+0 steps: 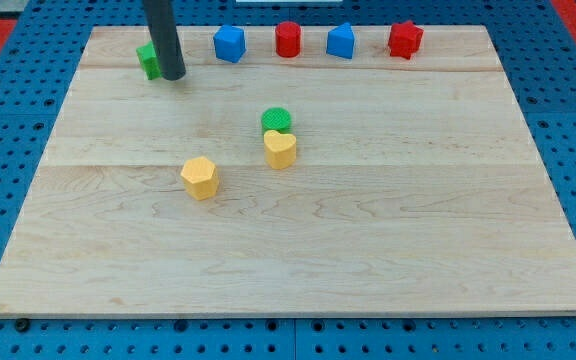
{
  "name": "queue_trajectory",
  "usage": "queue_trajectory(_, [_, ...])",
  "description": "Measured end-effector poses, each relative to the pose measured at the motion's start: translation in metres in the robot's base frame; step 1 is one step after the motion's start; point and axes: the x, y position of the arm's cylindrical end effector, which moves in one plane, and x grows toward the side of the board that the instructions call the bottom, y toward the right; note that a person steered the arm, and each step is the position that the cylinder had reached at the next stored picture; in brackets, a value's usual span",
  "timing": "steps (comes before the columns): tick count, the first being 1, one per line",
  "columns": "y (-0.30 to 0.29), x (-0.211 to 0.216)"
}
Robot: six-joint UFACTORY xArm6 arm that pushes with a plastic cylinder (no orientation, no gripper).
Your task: Slide yellow heart closer to the green star
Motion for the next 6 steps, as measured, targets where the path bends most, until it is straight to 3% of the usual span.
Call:
queue_trajectory(1, [-0.014, -0.007])
queue_trajectory(2, [0.013, -0.002])
queue_trajectory(4, [0.173, 0.042])
queue_trajectory(5, [0.219, 0.116])
queue_trajectory(6, [0.203, 0.169])
